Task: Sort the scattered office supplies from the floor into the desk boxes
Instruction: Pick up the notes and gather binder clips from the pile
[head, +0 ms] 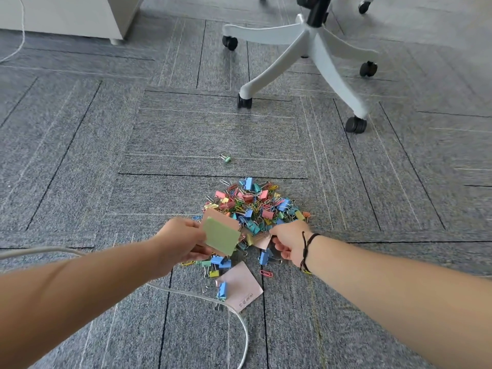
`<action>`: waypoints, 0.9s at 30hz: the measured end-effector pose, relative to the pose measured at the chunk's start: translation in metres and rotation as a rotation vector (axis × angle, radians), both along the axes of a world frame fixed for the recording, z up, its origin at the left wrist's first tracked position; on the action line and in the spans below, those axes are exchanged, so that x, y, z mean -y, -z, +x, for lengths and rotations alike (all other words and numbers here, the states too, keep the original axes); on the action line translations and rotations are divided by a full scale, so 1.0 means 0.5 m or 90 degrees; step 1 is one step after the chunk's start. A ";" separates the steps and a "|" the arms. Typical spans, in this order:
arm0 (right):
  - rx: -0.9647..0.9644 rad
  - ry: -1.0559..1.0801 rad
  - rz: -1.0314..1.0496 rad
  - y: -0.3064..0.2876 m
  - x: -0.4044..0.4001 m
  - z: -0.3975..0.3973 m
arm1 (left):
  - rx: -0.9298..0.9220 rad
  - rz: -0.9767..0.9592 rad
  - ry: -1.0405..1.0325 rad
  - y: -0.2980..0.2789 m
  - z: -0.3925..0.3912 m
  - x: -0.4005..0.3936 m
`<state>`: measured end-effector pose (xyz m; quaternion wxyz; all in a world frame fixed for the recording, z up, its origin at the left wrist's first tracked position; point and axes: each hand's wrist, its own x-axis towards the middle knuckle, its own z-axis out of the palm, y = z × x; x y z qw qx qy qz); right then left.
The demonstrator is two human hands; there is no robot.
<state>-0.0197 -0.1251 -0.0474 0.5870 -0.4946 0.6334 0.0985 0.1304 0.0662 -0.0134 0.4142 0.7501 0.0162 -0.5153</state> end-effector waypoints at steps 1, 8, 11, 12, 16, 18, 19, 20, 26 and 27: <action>0.006 -0.004 -0.025 0.000 0.000 0.002 | 0.000 0.003 0.000 0.001 0.000 0.001; 0.092 -0.038 -0.077 -0.030 0.035 -0.022 | 0.012 0.000 0.012 0.000 0.001 0.004; 0.170 -0.074 0.005 -0.080 0.056 -0.048 | 0.018 0.002 0.012 -0.002 0.001 0.008; 0.196 -0.080 0.045 -0.095 0.061 -0.057 | 0.016 0.001 0.010 -0.003 0.001 0.010; 0.260 -0.110 0.153 -0.128 0.062 -0.076 | -0.006 -0.011 0.008 -0.008 -0.008 0.021; 0.293 -0.120 0.187 -0.129 0.054 -0.070 | -0.042 -0.034 0.017 -0.015 -0.015 0.024; 0.307 -0.118 0.191 -0.128 0.049 -0.065 | -0.066 -0.048 0.024 -0.021 -0.020 0.024; 0.317 -0.118 0.185 -0.125 0.043 -0.058 | -0.089 -0.060 0.031 -0.028 -0.024 0.024; 0.242 -0.125 0.000 -0.085 -0.025 -0.013 | -0.165 -0.095 0.017 -0.047 -0.037 0.014; 0.231 -0.139 -0.031 -0.078 -0.035 -0.009 | -0.177 -0.105 0.004 -0.048 -0.036 0.013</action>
